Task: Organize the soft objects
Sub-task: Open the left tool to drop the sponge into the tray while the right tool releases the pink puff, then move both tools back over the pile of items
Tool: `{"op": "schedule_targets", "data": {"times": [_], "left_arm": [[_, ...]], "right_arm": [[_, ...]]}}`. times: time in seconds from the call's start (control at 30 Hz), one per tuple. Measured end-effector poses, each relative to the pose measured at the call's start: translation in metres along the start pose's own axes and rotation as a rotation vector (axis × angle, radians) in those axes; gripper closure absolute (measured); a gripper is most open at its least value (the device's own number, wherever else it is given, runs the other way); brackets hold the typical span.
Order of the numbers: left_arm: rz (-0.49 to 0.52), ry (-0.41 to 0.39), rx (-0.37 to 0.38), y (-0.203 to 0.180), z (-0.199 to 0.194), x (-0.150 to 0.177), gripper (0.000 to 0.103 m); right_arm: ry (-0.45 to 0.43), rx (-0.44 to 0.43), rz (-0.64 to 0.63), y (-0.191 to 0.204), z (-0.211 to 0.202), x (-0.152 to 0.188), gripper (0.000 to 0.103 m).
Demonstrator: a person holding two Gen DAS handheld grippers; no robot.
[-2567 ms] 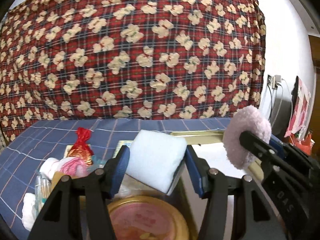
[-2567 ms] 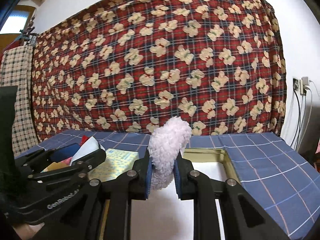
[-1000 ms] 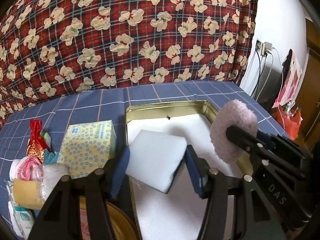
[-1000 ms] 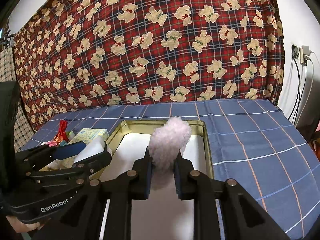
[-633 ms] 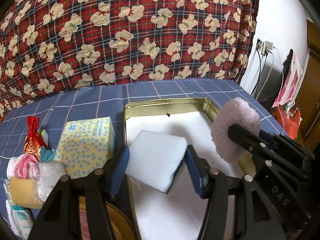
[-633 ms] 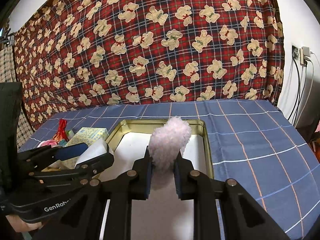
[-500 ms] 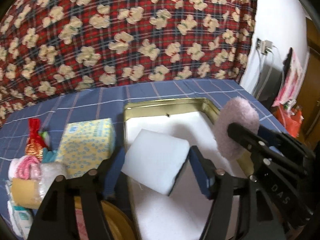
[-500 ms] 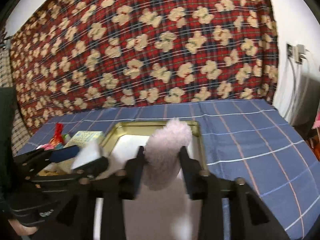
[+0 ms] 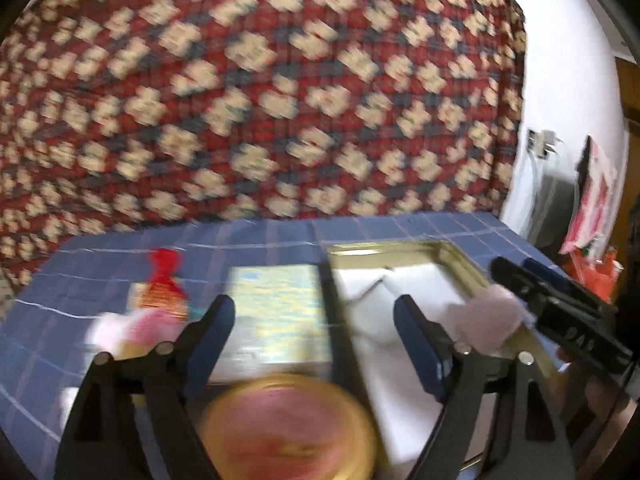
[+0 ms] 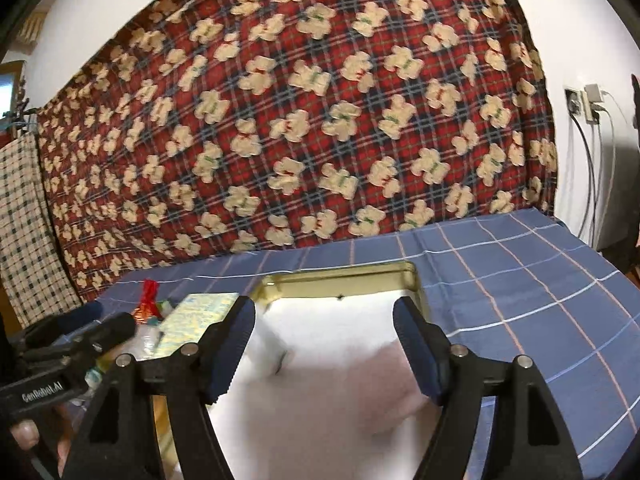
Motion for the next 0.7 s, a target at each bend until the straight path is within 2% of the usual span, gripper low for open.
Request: {"op": "schedule_targets", "data": {"times": [0.13,0.23,0.4,0.53,0.7], "left_arm": [[0.001,-0.065,-0.117,0.048,-0.032,-0.002,0.011],[-0.032,-0.098,-0.219,0.099,-0.062,0.006,0.007],[-0.104,-0.066,-0.389,0.178,-0.093,0.04,0.007],[-0.186,-0.001,-0.429,0.219,-0.098,0.077,0.007],[-0.2,0.052,-0.44,0.233,-0.091,0.1,0.011]], "right_arm": [[-0.02,-0.063,-0.05,0.038,-0.01,0.0,0.03],[-0.041,-0.144,-0.123,0.085,-0.021,0.006,0.03],[-0.038,-0.238,-0.22,0.15,-0.028,0.025,0.03],[-0.019,-0.292,-0.294,0.193,-0.03,0.044,0.03],[0.017,-0.347,-0.377,0.235,-0.029,0.072,0.032]]}}
Point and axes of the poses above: each gripper's, at about its wrist camera, not at the fingertips, and z roughly the way its jaws point, y to its left, x to its underside, the point moved 9 cm from there along z, roughly the way its jaws point, and after that the axes turned 5 degrees about x, right-handed, at the moved point
